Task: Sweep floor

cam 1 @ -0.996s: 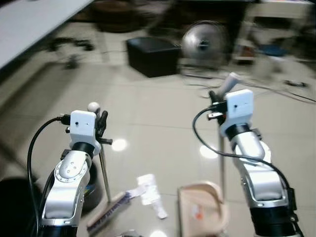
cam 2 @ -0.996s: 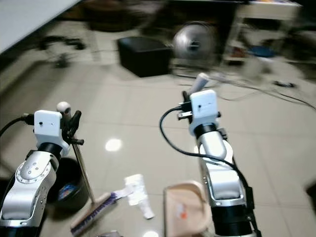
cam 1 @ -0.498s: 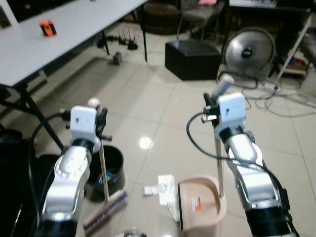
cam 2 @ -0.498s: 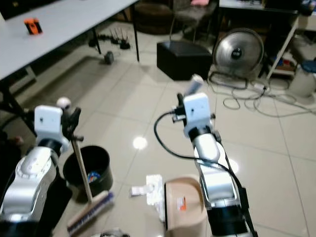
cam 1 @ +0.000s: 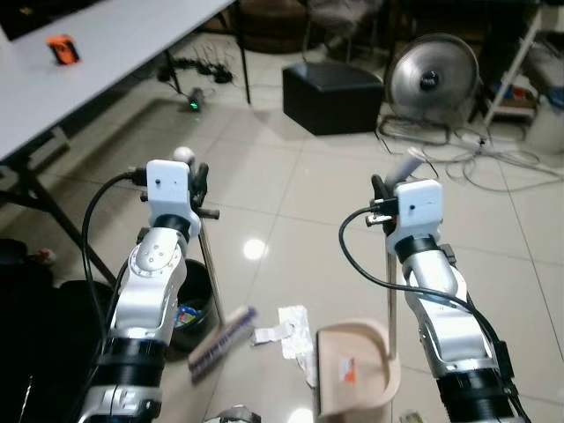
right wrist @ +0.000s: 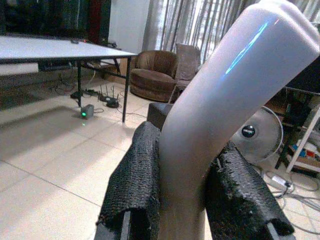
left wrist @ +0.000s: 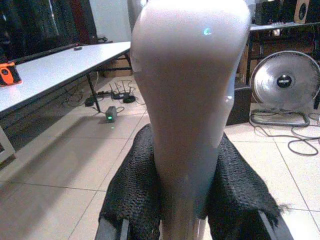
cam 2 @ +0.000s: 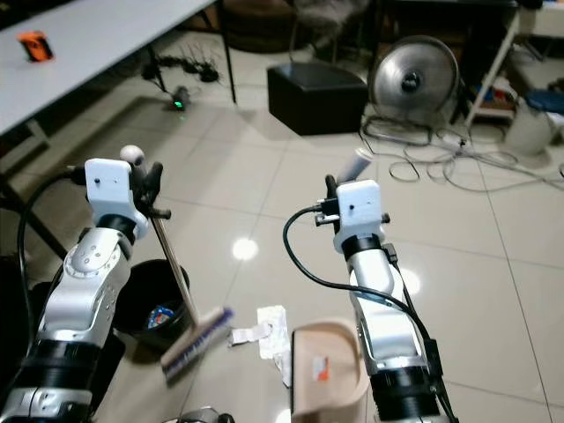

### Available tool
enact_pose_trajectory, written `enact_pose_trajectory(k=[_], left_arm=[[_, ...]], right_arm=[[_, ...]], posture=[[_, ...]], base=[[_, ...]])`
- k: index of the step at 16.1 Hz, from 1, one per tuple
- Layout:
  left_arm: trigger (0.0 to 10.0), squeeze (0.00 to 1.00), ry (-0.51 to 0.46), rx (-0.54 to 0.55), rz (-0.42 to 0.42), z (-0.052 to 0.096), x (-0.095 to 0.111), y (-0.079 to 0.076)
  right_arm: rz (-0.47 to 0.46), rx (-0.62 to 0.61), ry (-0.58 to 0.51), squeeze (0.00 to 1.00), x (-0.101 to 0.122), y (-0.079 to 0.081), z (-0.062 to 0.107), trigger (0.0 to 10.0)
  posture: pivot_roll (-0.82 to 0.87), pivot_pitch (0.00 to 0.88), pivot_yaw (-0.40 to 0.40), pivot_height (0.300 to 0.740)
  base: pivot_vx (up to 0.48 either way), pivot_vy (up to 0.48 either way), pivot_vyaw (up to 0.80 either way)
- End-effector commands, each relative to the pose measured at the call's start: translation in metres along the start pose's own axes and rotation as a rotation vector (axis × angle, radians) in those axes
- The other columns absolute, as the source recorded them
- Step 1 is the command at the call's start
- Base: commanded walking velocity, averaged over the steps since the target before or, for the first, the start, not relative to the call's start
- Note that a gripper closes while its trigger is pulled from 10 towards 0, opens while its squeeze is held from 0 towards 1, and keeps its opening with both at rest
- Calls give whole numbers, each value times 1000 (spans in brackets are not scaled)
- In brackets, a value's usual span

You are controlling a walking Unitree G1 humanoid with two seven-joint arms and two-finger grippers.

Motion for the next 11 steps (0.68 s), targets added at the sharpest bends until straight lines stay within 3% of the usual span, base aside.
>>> enact_pose_trajectory(k=[1,3,6,11], left_arm=[[10000,0,-41,24,-7,-4,9,3],[10000,0,-65,62,-3,-2,7,6],[10000,0,-88,83,11,1,5,5],[10000,0,-155,50,60,-3,8,-14]], right_arm=[[21,6,-47,0,9,2,-5,10000],[35,40,-54,0,2,11,-6,10000],[69,45,-81,0,0,13,-10,10000],[147,49,-218,0,17,15,-23,10000]], posture=[[64,98,64,740],[71,182,52,740],[88,238,55,740],[103,279,66,740]], base=[[0,0,0],[0,0,0],[0,0,0],[0,0,0]])
Point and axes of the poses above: a point about 5 cm out from each wrist's last joint towards the gripper, its own z axis pointing back from the gripper into the wrist, its own x axis along the axis of the wrist's last joint, y = z × x, the point moved 3 cm from there along -z, pointing out of the wrist towards the gripper, and after that the axes turned 14 degrees about z, right-handed, at the moved point
